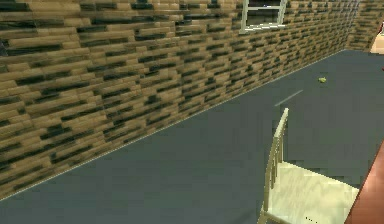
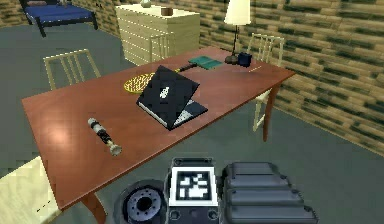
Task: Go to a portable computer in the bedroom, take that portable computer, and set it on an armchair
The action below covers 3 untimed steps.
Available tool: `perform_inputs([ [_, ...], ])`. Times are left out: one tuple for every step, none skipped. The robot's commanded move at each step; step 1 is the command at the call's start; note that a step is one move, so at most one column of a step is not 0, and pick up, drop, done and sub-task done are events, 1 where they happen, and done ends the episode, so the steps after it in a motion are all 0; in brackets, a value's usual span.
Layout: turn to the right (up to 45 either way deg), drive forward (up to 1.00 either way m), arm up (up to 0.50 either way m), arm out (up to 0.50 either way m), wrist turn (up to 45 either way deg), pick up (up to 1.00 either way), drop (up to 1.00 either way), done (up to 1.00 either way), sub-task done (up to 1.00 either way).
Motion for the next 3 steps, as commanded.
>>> perform_inputs([
  [0.0, 0.00, 0.00, 0.50, 0.0, 0.00, 0.00, 0.00, 0.00],
  [0.0, 0.00, 0.00, 0.00, 45.0, 0.00, 0.00, 0.00, 0.00],
  [0.0, 0.00, 0.00, 0.00, 45.0, 0.00, 0.00, 0.00, 0.00],
])
